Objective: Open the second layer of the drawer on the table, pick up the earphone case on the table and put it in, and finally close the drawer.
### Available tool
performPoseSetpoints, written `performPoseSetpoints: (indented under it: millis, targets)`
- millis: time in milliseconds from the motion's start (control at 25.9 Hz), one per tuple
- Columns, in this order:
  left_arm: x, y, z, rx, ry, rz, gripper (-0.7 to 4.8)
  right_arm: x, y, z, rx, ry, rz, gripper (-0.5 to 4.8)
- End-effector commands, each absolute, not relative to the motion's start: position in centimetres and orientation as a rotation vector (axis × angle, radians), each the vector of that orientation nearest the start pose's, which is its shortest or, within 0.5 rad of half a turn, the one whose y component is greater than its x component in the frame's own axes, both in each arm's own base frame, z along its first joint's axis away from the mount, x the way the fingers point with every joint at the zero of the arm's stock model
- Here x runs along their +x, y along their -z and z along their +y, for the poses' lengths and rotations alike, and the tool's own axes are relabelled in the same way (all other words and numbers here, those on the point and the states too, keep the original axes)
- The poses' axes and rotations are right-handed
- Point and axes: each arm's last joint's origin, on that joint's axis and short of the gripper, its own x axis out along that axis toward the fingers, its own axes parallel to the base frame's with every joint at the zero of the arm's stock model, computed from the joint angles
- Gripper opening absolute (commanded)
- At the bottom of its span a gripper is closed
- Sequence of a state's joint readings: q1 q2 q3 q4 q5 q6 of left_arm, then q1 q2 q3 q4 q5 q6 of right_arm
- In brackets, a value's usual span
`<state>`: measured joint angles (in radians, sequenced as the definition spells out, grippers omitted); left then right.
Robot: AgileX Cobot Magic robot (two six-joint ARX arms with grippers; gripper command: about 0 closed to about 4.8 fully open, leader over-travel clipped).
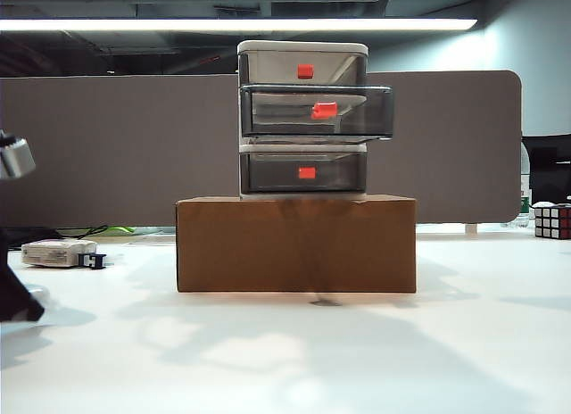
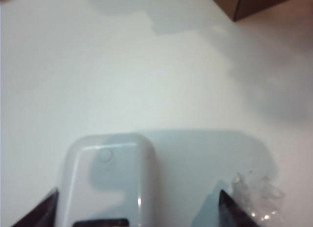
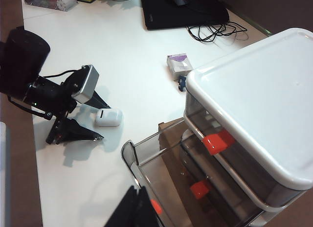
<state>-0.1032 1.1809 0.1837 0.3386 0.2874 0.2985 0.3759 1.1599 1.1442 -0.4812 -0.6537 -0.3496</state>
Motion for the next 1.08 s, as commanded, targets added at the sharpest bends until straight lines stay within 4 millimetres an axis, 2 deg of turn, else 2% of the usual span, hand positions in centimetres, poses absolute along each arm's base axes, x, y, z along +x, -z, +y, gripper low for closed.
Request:
performPoseSetpoints:
  millis: [39,77,387,464,541,619,657,773,967,1083]
  targets:
    - [17.9,-11.1,-2.7,0.218,0.484,0.615,3.77,21.6,-36.1,10.4,-0.244,-1.086,0.315,-0.05]
    - [17.9,-10.9,-2.7,0.210,0.501,0.622,3.61,21.6,-36.1,10.4,-0.244,-1.086,0.315,-0.05]
    - [18.4,-10.4,-2.8,0.213,0.507,0.603,3.60,21.6,-36.1,10.4,-0.243,-1.087,0.318,-0.05]
    - [18.5,-10.2,-2.8,0.212,0.507,0.610,3.28,21.6,-36.1,10.4,-0.243,-1.087,0.322,-0.05]
    - [18.4,-10.2,-2.8,0.211,0.508,0.615,3.26,21.6,-36.1,10.4,-0.242,-1.087,0.325,-0.05]
    - [18.4,-10.1,-2.8,0.211,0.508,0.617,2.85,21.5,-36.0,10.4,-0.241,-1.088,0.329,-0.05]
    - [18.4,-10.1,-2.8,0.210,0.509,0.618,2.04,21.5,-36.0,10.4,-0.241,-1.088,0.333,-0.05]
    - [18.4,-10.1,-2.9,0.201,0.525,0.616,1.09,21.5,-36.0,10.4,-0.240,-1.088,0.336,-0.05]
    - [18.6,-10.4,-2.9,0.169,0.516,0.601,0.87,21.4,-36.1,10.4,-0.241,-1.088,0.333,-0.05]
    - [18.8,-11.5,-3.1,0.143,0.560,0.541,0.87,21.2,-36.2,10.3,-0.242,-1.085,0.328,-0.05]
